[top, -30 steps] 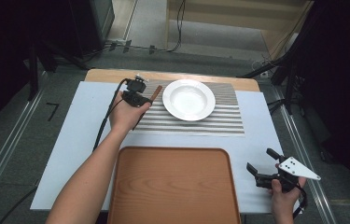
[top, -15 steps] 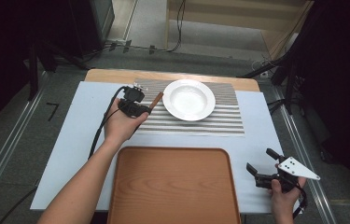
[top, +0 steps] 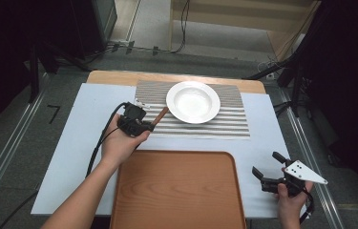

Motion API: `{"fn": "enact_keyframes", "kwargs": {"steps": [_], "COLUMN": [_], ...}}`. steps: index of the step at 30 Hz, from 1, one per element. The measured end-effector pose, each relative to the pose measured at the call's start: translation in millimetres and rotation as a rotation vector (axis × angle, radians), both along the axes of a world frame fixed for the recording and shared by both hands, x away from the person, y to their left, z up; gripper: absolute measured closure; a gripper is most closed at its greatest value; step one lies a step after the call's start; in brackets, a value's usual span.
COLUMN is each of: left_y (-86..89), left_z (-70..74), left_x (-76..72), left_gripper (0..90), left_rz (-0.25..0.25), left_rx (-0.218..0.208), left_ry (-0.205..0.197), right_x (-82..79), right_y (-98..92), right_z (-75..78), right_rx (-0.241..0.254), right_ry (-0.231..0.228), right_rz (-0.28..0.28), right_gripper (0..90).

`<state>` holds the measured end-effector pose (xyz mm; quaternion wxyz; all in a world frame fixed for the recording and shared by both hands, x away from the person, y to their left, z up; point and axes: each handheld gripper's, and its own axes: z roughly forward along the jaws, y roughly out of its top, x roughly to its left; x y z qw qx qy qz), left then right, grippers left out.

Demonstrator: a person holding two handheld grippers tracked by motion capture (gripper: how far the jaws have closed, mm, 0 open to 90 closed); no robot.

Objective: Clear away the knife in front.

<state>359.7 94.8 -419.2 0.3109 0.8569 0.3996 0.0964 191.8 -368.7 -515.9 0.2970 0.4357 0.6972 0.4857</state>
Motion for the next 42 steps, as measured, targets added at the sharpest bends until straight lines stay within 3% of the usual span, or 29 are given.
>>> {"fn": "enact_keyframes", "kwargs": {"steps": [8,19,31,42], "left_y": [7.1,17.2,23.6,27.1], "left_z": [0.7,-7.2,-25.1,-41.9], "left_x": [-24.4,-53.9,-80.7,-100.8], "left_gripper": [76.7,76.6,76.6,76.6], "left_rz": [-0.021,-0.036,-0.039,-0.048], "left_rx": [-0.003,-0.025,-0.054,-0.049], "left_ry": [-0.016,-0.004,0.028,0.057], "right_x": [0.1,0.1,0.0,0.1], "right_y": [0.6,1.2,1.4,1.8], "right_z": [-0.1,-0.1,-0.1,-0.2], "right_rx": [-0.002,-0.008,-0.009,-0.010], "right_ry": [0.004,0.005,0.006,0.009], "right_rz": [-0.002,-0.002,-0.002,-0.002], "right_gripper": [0.3,0.3,0.3,0.3]}}
